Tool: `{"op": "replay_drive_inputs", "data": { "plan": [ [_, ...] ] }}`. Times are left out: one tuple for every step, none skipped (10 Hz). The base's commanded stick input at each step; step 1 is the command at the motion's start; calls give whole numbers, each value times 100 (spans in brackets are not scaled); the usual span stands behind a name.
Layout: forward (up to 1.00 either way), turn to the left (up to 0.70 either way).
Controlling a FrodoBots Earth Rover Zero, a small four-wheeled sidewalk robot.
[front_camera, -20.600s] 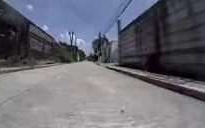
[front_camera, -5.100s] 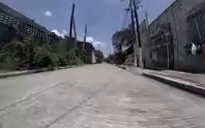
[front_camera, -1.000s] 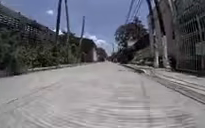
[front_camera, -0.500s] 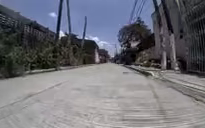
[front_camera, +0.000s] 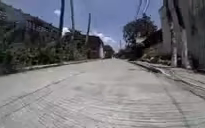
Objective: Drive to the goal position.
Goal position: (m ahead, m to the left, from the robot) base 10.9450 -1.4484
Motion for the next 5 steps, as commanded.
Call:
{"op": "replay_drive_inputs", "data": {
  "plan": [
    [100, -26],
    [100, -26],
    [100, -26],
    [100, -26],
    [100, -26]
  ]
}}
